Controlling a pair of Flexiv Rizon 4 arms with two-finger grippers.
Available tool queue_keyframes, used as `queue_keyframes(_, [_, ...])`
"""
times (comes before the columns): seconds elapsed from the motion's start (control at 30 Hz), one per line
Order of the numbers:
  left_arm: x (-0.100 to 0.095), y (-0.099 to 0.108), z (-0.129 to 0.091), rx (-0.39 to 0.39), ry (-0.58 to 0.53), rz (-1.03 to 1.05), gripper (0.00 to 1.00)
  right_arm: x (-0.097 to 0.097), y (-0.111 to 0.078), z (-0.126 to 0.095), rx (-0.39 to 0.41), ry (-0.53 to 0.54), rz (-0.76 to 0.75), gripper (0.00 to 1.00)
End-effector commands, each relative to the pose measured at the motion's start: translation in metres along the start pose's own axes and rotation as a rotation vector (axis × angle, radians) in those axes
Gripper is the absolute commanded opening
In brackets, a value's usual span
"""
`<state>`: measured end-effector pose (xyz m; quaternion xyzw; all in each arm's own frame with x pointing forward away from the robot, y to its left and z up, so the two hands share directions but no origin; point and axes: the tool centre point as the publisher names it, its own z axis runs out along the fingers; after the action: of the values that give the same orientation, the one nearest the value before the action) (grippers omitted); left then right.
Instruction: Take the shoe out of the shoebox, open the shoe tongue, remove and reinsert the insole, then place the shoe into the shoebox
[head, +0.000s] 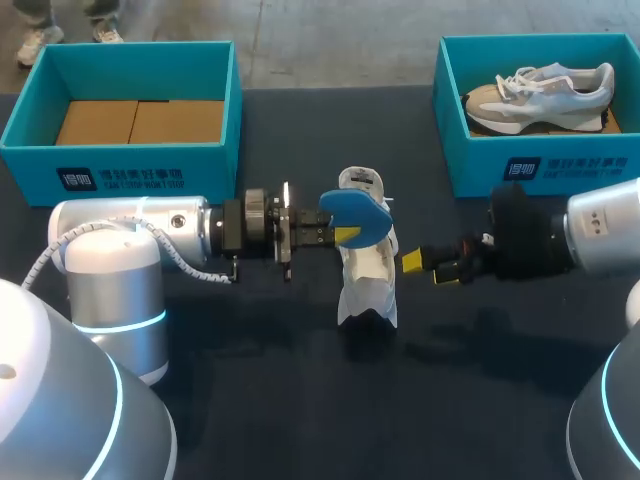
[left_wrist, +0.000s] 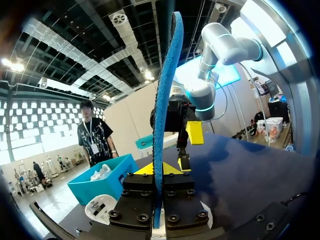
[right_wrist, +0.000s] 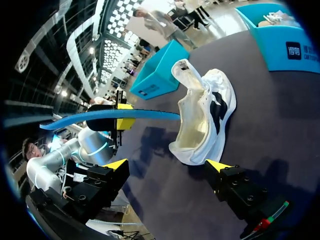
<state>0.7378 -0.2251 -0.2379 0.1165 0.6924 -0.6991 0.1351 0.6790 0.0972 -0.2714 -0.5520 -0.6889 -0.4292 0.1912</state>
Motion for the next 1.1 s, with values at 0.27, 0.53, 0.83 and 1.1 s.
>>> queue_keyframes(0.27, [-0.001, -0.003, 0.003, 0.009, 0.009, -0.020, 0.00, -0.005, -0.009, 0.003, 0.007, 0.016, 0.006, 1.00])
queue_keyframes(0.53, [-0.002, 0.001, 0.000, 0.005, 0.030, -0.005, 0.00, -0.009, -0.014, 0.003, -0.007, 0.016, 0.001, 1.00])
queue_keyframes(0.83, [0.000, 0.010, -0.007, 0.014, 0.029, 0.015, 0.00, -0.012, -0.019, 0.004, -0.006, 0.012, -0.025, 1.00])
queue_keyframes(1.1, [0.001, 0.019, -0.009, 0.010, 0.029, 0.049, 0.00, -0.012, -0.017, 0.005, -0.001, 0.003, -0.066, 1.00])
